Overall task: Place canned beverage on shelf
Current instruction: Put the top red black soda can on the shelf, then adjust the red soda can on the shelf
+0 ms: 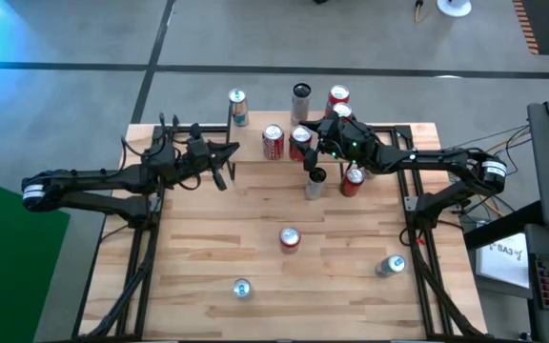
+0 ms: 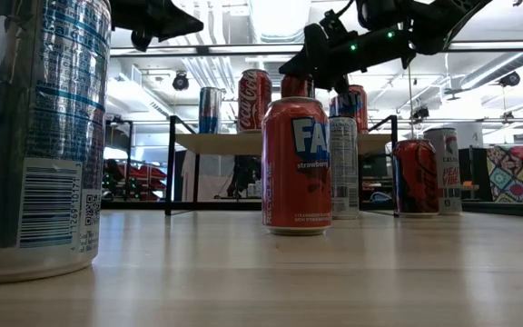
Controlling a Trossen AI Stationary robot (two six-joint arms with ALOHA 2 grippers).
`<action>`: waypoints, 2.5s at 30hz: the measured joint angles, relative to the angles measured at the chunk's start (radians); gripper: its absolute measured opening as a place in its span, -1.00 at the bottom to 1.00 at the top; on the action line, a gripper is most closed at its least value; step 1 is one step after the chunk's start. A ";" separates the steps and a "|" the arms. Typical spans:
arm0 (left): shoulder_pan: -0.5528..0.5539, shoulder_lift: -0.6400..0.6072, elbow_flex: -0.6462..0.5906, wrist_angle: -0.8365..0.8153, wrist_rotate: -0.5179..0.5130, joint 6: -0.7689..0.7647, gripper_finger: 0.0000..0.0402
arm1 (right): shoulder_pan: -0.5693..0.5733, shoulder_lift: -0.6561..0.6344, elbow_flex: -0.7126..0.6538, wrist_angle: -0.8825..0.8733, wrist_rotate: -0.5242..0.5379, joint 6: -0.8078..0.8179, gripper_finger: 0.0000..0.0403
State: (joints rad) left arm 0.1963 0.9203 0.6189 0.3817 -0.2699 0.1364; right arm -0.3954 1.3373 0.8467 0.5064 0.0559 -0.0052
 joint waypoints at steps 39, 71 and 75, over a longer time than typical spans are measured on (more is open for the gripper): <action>0.000 0.002 0.014 0.016 0.000 0.012 -1.00 | 0.003 -0.106 0.228 -0.415 -0.011 -0.008 0.45; 0.244 0.322 0.177 -0.069 0.219 0.151 -1.00 | -0.041 0.185 0.669 -0.830 -0.169 -0.296 -0.94; 0.245 0.330 0.187 -0.069 0.223 0.152 -1.00 | -0.044 0.184 0.682 -0.850 -0.170 -0.315 -0.94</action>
State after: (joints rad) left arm 0.4409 1.2505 0.8059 0.3128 -0.0474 0.2883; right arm -0.4397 1.5215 1.5288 -0.3441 -0.1140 -0.3199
